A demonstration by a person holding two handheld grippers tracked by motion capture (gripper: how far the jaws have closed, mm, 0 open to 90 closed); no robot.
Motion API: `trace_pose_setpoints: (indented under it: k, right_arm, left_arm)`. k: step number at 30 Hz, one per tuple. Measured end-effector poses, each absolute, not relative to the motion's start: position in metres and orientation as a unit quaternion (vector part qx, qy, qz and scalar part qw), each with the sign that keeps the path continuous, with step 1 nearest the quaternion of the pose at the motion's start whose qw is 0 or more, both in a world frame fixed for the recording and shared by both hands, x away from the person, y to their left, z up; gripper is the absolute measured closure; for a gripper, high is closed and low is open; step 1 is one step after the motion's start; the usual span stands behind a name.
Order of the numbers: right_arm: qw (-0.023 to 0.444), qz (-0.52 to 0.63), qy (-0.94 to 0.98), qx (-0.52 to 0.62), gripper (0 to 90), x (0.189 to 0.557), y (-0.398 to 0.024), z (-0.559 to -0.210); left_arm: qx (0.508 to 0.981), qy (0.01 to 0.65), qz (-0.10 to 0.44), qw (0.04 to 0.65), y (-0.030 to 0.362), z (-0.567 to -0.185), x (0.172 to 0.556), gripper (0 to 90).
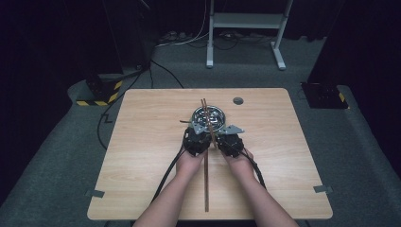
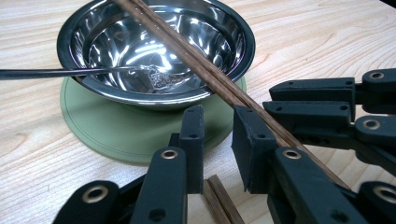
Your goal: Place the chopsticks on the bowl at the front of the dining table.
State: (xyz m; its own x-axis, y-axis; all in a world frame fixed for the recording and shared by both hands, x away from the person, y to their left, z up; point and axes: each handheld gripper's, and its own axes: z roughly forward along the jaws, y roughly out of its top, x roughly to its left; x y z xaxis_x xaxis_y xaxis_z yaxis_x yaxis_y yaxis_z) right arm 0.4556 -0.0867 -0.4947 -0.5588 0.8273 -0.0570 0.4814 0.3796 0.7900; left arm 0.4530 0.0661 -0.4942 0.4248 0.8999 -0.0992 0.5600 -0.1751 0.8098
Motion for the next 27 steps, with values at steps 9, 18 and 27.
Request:
trace_pose_setpoints:
  k: [9,18,27]
  right_arm:
    - [0.227,0.376,0.802,0.405,79.9,0.452,-0.083,-0.494]
    - [0.228,0.377,0.803,0.401,79.2,0.450,-0.078,-0.495]
    - [0.232,0.372,0.802,0.405,78.9,0.452,-0.081,-0.493]
  left_arm:
    - [0.743,0.492,0.211,0.402,0.070,-0.494,0.451,73.8]
    - [0.745,0.491,0.211,0.399,0.075,-0.494,0.451,73.8]
    - [0.746,0.490,0.214,0.397,0.077,-0.494,0.450,73.8]
